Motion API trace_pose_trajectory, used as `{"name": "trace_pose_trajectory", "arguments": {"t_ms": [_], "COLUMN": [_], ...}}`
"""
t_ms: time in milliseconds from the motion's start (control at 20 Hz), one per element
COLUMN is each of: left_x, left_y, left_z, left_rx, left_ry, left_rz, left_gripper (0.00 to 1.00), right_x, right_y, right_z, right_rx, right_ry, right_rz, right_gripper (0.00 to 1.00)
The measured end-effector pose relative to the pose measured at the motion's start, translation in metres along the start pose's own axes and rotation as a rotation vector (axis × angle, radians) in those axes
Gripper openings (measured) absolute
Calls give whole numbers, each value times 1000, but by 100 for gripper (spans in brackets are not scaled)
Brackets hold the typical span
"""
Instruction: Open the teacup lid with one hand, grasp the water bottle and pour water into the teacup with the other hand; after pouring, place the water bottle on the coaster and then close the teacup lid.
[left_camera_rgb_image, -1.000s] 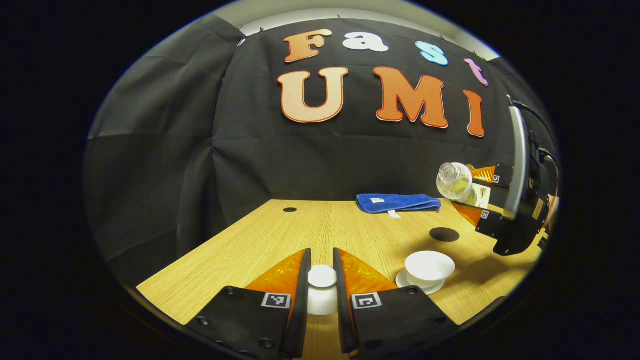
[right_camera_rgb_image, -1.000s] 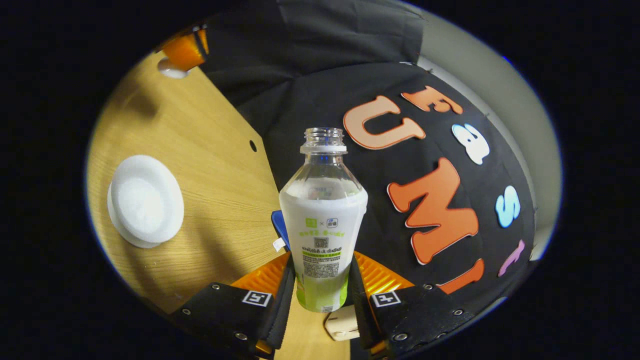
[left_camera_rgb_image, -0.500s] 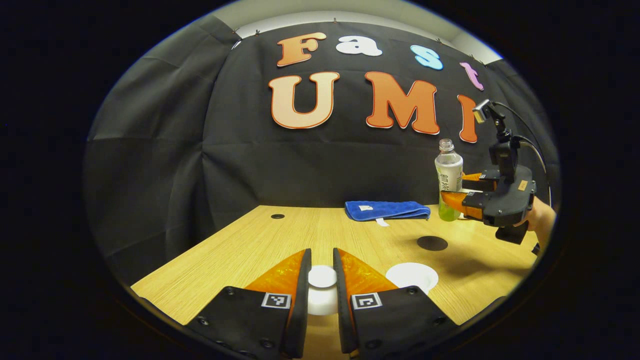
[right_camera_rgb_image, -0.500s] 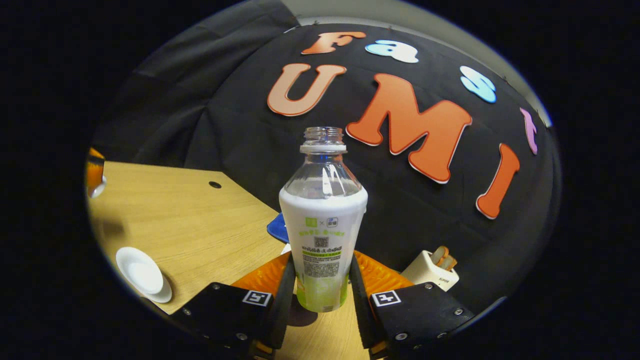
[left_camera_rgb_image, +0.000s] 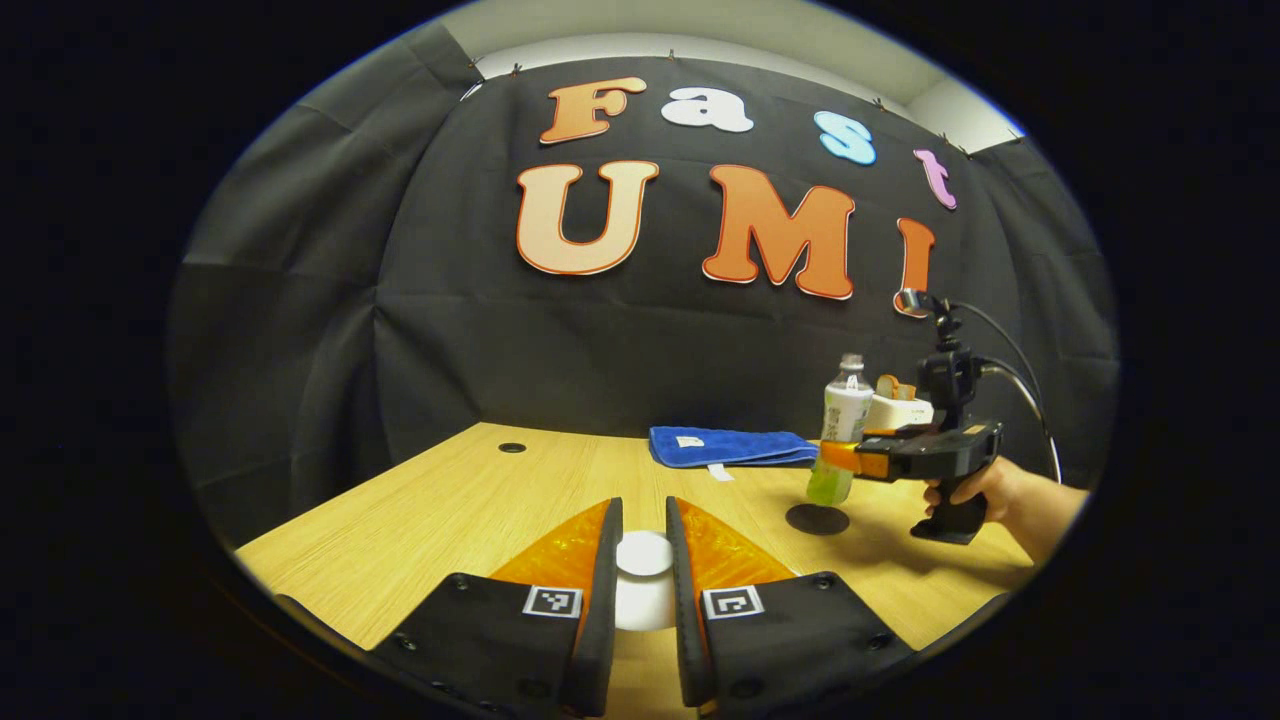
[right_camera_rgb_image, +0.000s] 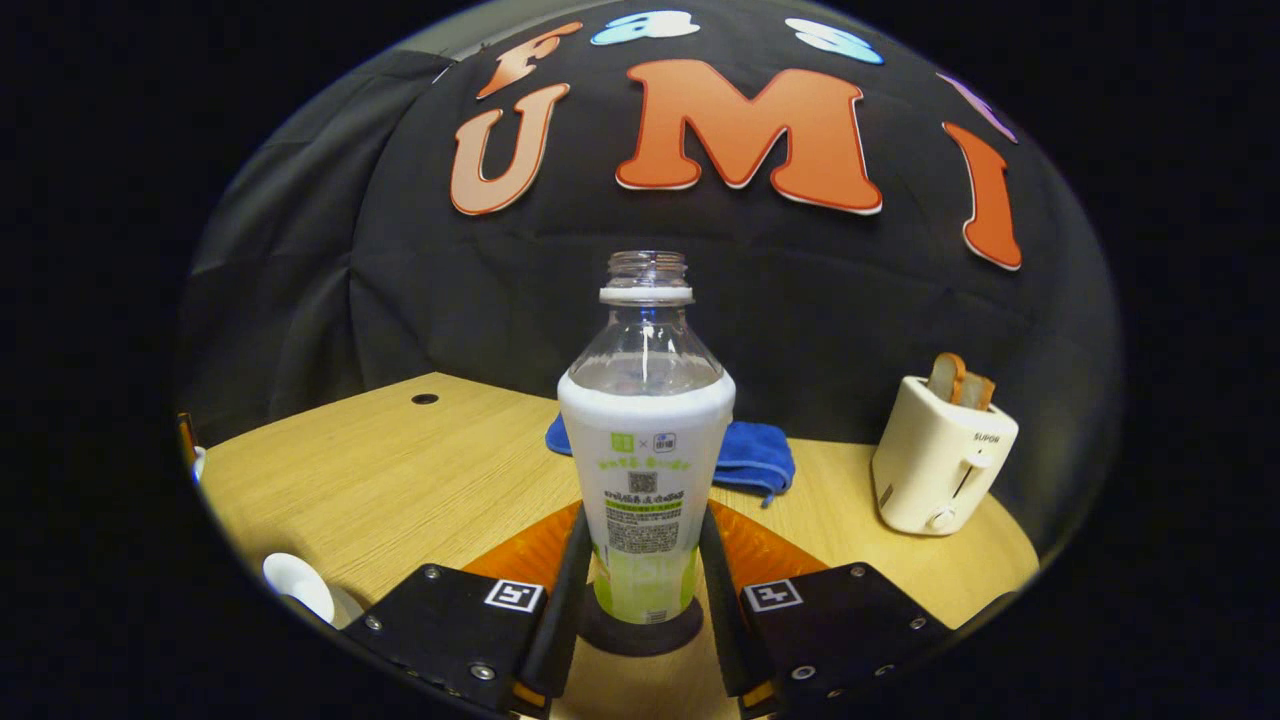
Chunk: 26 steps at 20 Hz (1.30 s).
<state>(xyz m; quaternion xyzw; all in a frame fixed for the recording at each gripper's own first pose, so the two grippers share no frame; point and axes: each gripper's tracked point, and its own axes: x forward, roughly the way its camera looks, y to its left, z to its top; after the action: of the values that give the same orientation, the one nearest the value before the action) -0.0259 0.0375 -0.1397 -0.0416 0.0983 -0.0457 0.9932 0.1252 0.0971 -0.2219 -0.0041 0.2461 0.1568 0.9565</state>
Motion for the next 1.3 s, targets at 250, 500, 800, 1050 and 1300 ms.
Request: {"name": "trace_pose_trajectory", "arguments": {"t_ms": [250,500,800,1050,1300], "left_x": [14,35,45,49,48], "left_y": [-32,-62,-82,-81,-87], "left_z": [-2,-28,-63,-83,-84], "left_rx": [-1,-54,-4,31,82], "left_ry": [13,69,126,164,170], "left_rz": [-66,-127,-161,-153,-166], "left_gripper": [30,30,30,30,37], "right_x": [14,12,-9,-43,-79], "right_y": [-6,-5,-7,-10,-20], "right_z": [-23,-24,-20,-3,16], "right_rx": [54,61,56,70,54], "right_ry": [22,17,-15,-75,-137], "right_rz": [2,23,51,76,68], "right_gripper": [59,64,91,95,95]}}
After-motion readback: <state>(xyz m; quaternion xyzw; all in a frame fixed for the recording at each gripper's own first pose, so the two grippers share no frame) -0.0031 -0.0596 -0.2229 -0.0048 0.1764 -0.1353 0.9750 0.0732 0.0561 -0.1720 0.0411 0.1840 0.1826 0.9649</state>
